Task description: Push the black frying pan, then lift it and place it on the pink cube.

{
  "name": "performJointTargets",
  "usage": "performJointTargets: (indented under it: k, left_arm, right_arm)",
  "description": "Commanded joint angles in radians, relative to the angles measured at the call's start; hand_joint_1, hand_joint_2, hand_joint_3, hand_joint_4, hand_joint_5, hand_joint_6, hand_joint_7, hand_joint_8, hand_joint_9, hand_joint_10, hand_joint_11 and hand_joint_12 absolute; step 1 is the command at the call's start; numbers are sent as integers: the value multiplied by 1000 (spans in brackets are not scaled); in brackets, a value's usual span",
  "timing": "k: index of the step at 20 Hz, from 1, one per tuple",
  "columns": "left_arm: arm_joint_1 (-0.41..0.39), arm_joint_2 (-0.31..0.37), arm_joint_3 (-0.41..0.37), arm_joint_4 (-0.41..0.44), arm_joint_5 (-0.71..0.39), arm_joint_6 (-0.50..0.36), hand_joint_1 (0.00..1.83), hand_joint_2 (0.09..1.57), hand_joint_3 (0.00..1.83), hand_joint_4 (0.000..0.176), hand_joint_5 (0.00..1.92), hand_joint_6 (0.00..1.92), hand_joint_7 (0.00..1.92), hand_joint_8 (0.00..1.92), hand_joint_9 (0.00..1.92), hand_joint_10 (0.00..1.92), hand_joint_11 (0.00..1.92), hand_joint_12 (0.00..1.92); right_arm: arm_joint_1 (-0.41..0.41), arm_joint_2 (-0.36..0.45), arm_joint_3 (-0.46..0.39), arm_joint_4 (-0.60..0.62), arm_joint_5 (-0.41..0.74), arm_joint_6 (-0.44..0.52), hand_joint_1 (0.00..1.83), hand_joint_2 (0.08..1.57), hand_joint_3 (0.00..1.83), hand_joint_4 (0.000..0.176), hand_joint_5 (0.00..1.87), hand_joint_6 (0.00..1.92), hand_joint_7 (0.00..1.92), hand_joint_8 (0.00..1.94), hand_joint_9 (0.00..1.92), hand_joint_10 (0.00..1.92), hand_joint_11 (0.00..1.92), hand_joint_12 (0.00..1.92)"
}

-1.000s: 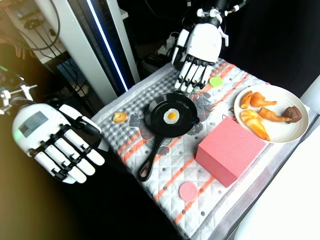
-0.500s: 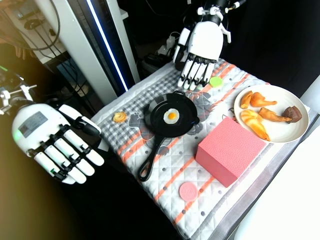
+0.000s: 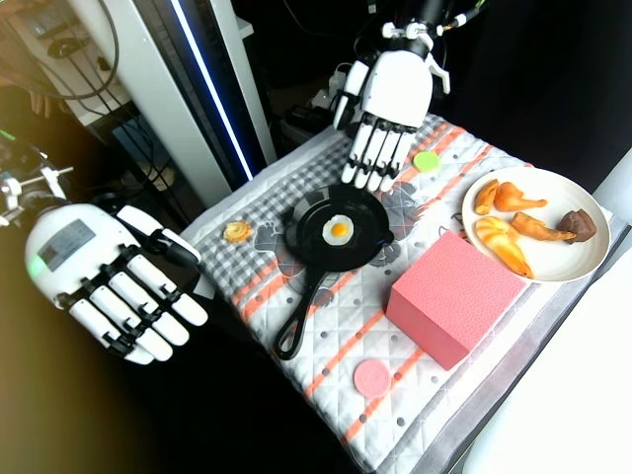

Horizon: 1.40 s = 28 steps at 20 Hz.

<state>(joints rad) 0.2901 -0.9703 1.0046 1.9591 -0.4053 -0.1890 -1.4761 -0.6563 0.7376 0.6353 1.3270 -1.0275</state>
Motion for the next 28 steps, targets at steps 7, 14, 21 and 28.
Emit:
performJointTargets:
  k: [7,14,21,28]
  left_arm:
    - [-18,81,-39,26,4,-48,302,1348,0,0,347,8,292,5,217,10,0,529]
    - [-2,41,-26,66,4,-64,286,1343,0,0,338,7,303,7,229,9,0,533]
    - [1,29,-20,68,8,-64,249,1349,0,0,584,16,486,5,318,6,0,564]
    - [11,-4,-5,29,14,-26,183,1362,3,0,460,0,384,0,249,0,0,385]
  right_arm:
    - [-3,4,3,2,124,6,496,1225,0,0,0,0,0,0,61,10,0,1210]
    - [-3,1,5,2,125,9,475,1229,2,0,0,0,0,0,76,13,0,1284]
    - [-3,0,4,4,127,10,474,1233,0,0,0,0,0,0,87,29,0,1330]
    - [-4,-3,5,6,129,10,484,1231,0,0,0,0,0,0,119,37,0,1433]
